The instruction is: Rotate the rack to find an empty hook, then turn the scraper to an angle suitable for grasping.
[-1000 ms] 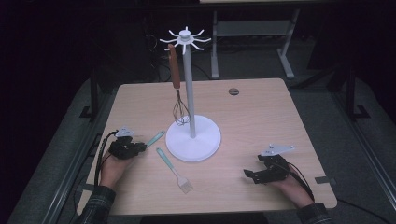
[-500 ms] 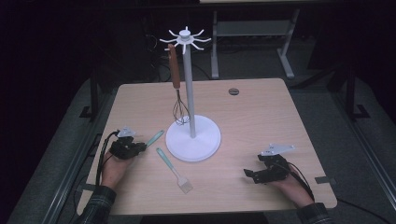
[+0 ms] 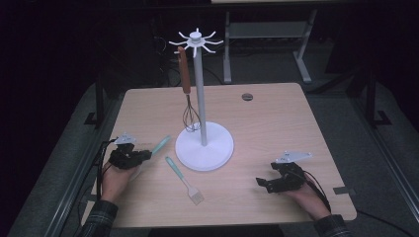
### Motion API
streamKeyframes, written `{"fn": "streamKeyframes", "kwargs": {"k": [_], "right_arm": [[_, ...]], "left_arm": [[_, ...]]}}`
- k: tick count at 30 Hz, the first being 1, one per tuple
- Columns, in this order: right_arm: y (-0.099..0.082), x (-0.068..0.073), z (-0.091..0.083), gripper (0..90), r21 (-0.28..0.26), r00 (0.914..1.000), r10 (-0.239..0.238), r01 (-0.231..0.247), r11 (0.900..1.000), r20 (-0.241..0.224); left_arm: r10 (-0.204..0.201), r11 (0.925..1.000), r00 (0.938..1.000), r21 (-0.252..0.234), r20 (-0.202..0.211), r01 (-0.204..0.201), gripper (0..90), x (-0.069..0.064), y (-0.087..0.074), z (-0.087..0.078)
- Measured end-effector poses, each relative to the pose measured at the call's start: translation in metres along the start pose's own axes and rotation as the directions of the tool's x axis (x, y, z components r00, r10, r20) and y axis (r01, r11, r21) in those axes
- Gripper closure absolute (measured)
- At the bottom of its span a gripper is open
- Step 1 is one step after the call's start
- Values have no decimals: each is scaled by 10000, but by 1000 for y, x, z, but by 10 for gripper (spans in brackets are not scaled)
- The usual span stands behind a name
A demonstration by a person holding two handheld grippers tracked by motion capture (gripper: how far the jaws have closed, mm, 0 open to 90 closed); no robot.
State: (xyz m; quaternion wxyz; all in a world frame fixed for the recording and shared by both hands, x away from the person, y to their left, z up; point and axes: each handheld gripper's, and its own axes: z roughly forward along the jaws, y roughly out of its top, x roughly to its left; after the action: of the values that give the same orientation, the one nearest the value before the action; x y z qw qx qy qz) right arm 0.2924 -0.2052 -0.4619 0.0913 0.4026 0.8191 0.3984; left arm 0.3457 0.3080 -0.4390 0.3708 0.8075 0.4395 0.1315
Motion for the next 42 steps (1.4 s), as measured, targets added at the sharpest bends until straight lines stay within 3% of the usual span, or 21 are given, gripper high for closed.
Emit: {"fn": "streamKeyframes", "kwargs": {"k": [3, 8, 11, 12, 18, 26, 42], "right_arm": [[7, 4, -1, 152, -280, 9995, 89, -98, 9996, -316], [14, 13, 5, 157, -357, 9972, -81, 54, 9993, -747], [17, 17, 8, 157, -341, 9960, 14, -44, 9994, -895], [21, 21, 10, 178, -418, 9935, 56, -104, 9991, -1134], [31, 31, 18, 177, -540, 9904, -62, -13, 9985, -1380], [43, 42, 27, 171, -685, 9868, -118, 7, 9977, -1615], [66, 63, 46, 179, -1007, 9748, -238, 14, 9949, -2217]], "left_arm": [[-11, 10000, 9996, -87, 287, 14, 815, -9, 0, -6], [-58, 9996, 9981, -279, 621, 76, 815, -19, -2, -12], [-116, 9993, 9971, -353, 752, 143, 815, -24, -3, -13], [6, 9994, 9961, -358, 886, 26, 815, -28, -4, -15], [99, 9993, 9934, -380, 1140, -55, 815, -39, -5, -18], [295, 9986, 9870, -488, 1581, -221, 815, -58, -1, -14], [755, 9957, 9677, -698, 2403, -604, 815, -93, 16, 3]]}}
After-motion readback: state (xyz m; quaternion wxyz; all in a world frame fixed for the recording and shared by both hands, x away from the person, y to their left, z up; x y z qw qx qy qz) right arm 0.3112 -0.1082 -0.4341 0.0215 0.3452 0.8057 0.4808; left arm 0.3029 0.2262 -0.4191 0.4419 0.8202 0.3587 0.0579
